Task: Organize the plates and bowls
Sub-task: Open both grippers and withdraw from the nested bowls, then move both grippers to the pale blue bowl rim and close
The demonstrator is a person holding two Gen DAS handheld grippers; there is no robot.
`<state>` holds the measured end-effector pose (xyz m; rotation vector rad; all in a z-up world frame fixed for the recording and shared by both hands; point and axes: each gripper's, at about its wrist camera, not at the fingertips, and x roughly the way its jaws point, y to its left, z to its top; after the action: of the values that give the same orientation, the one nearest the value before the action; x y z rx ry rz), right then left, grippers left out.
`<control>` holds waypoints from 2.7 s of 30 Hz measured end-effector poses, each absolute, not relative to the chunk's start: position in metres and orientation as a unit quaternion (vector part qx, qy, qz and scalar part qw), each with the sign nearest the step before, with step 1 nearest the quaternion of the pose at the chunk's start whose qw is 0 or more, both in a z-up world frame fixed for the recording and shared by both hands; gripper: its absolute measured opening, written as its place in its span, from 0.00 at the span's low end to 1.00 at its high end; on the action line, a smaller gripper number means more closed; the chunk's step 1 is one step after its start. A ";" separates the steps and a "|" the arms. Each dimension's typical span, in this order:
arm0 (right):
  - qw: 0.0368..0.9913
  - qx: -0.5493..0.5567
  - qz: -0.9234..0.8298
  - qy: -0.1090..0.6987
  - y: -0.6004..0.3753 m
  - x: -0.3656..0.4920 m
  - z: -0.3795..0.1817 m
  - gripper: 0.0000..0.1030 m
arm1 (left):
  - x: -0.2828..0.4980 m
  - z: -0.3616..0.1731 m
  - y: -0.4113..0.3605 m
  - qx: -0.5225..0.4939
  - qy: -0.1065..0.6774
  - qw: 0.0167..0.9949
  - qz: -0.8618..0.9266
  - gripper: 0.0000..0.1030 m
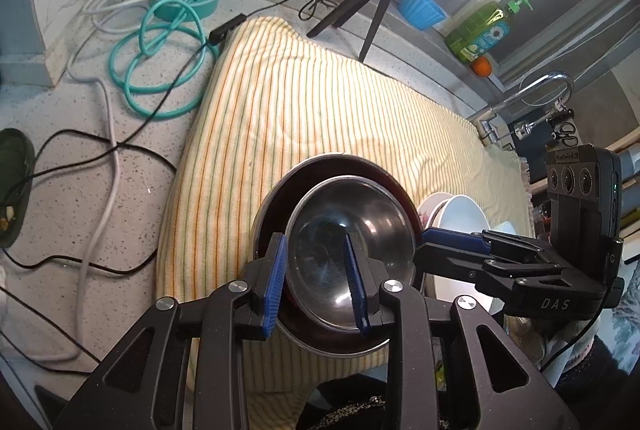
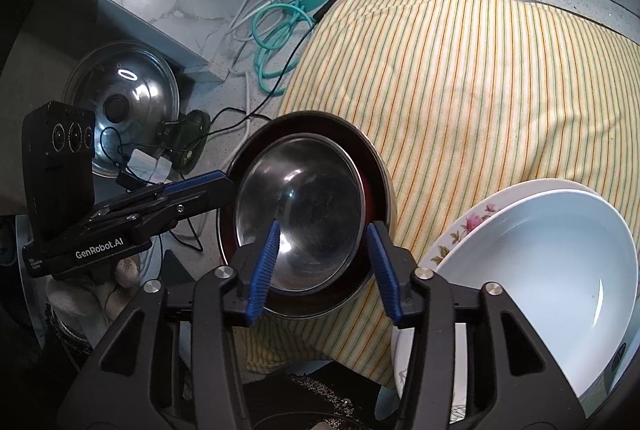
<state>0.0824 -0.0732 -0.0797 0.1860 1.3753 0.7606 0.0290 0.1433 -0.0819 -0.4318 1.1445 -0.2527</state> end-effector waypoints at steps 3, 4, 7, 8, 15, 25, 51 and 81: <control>0.709 0.089 0.343 0.609 -0.077 0.083 -0.074 0.53 | 0.025 -0.074 0.140 -0.182 0.524 0.825 -0.109 0.47; 0.710 0.090 0.344 0.607 -0.079 0.083 -0.073 0.53 | 0.024 -0.072 0.138 -0.175 0.522 0.828 -0.106 0.49; 0.716 0.097 0.344 0.599 -0.086 0.083 -0.067 0.54 | 0.023 -0.067 0.132 -0.155 0.515 0.838 -0.091 0.60; 0.719 0.098 0.344 0.596 -0.089 0.083 -0.064 0.57 | 0.022 -0.065 0.129 -0.147 0.513 0.841 -0.088 0.60; 0.750 0.083 0.334 0.564 -0.110 0.079 -0.046 0.77 | 0.016 -0.054 0.108 -0.108 0.494 0.859 -0.077 0.65; 0.790 0.070 0.299 0.531 -0.158 0.078 -0.026 0.81 | 0.011 -0.036 0.076 -0.077 0.464 0.879 -0.081 0.65; 0.830 0.092 0.193 0.515 -0.344 0.065 -0.018 0.81 | 0.005 -0.044 -0.039 -0.080 0.473 0.868 -0.126 0.65; 0.767 0.136 0.213 0.589 -0.435 0.052 -0.100 0.35 | 0.030 -0.107 -0.175 -0.109 0.551 0.795 -0.231 0.25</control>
<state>0.0524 -0.4354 -0.1001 0.2956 1.2790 0.4624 0.0295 -0.1749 -0.1073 -0.2334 1.1842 -0.4960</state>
